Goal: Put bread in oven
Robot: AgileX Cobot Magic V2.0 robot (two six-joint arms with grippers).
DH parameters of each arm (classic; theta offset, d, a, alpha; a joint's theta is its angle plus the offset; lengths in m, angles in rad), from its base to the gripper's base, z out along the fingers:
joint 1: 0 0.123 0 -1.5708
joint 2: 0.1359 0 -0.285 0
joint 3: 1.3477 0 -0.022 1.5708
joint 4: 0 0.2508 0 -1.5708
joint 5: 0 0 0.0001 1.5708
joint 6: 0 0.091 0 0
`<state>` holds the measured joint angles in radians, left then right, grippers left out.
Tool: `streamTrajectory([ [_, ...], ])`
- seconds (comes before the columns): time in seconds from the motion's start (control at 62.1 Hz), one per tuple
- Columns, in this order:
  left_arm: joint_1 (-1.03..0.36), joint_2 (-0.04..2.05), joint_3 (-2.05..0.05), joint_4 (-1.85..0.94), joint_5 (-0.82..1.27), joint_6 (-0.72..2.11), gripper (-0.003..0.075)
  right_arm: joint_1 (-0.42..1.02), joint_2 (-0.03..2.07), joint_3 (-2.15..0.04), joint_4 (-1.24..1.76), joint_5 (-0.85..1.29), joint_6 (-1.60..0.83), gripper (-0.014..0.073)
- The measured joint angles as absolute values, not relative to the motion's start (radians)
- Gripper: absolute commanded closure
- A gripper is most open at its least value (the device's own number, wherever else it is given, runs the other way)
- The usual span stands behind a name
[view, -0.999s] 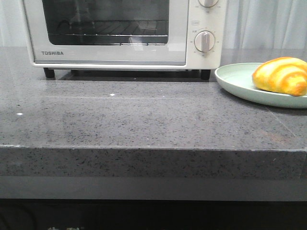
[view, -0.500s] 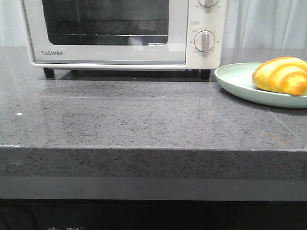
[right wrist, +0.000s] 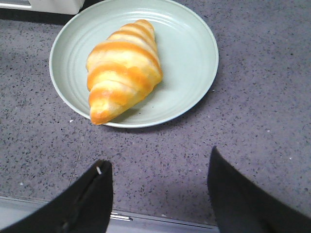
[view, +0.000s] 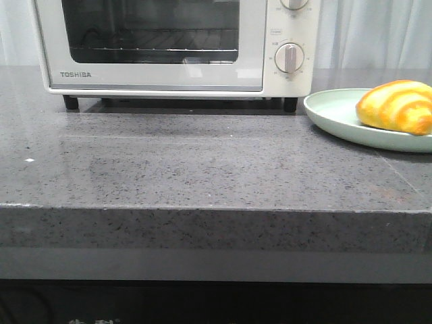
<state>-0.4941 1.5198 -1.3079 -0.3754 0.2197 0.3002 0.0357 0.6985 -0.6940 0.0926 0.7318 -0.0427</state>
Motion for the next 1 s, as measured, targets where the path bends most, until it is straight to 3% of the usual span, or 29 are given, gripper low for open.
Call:
streamTrajectory([
  [0.435,-0.494,1.516,-1.329,-0.367,0.330,0.302,0.0738,0.036,0.699,-0.694,0.093,0.730,-0.043,0.0140],
  [0.757,-0.494,1.380,-1.321,-0.354,0.726,0.303,0.0738,0.036,0.699,-0.694,0.093,0.730,-0.043,0.0140],
  [0.999,-0.494,1.230,-1.317,-0.323,0.816,0.303,0.0738,0.036,0.699,-0.694,0.093,0.730,-0.043,0.0140],
])
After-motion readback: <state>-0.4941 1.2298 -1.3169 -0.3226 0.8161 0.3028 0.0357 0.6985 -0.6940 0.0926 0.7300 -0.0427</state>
